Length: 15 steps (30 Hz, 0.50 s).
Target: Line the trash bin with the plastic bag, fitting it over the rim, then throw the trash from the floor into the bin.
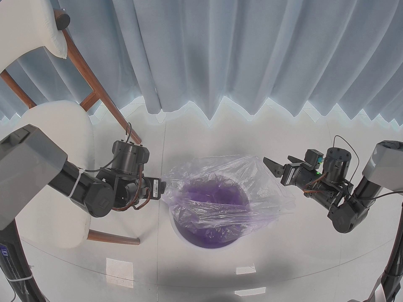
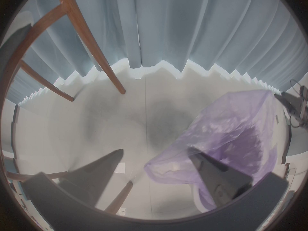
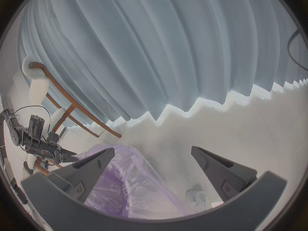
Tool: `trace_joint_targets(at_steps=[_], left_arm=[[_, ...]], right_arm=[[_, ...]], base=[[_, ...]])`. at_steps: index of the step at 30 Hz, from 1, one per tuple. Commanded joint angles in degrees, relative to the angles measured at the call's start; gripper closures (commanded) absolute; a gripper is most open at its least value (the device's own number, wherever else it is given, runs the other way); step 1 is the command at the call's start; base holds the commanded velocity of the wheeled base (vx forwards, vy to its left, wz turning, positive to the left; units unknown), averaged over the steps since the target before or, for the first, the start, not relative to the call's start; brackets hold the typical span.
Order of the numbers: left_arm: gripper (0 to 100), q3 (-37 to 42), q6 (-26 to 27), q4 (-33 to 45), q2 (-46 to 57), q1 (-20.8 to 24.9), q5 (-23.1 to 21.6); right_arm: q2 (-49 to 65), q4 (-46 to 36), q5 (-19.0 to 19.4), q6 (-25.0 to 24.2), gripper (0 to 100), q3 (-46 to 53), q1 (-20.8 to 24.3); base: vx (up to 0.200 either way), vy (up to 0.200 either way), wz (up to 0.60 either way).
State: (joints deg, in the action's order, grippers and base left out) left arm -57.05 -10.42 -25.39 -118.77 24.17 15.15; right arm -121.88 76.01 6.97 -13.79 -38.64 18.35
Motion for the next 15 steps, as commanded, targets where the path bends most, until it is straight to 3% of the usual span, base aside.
trace_joint_targets(at_steps=[1,6,10,15], left_arm=[[0,3.1,-0.2,-1.1,7.6,0.2,-1.0],[0,4.0,-0.4,-0.9,14.0,0.4,-1.1],[0,10.1,-2.1,1.1,24.2,3.4,-1.2],[0,16.1,-13.0,3.9,33.4,9.3,-4.0]], right_arm=[[4.2,2.0,-0.3,0.0,0,4.3,0.3],[4.5,2.7,-0.7,0.2,0,5.0,1.1],[5.5,2.7,-1.5,0.3,0,6.9,1.3],[6.4,3.2,-3.0,0.3,0,8.8,2.6]], base=[[0.0,0.0,0.0],[0.0,0.0,0.0],[0.0,0.0,0.0],[0.0,0.0,0.0]])
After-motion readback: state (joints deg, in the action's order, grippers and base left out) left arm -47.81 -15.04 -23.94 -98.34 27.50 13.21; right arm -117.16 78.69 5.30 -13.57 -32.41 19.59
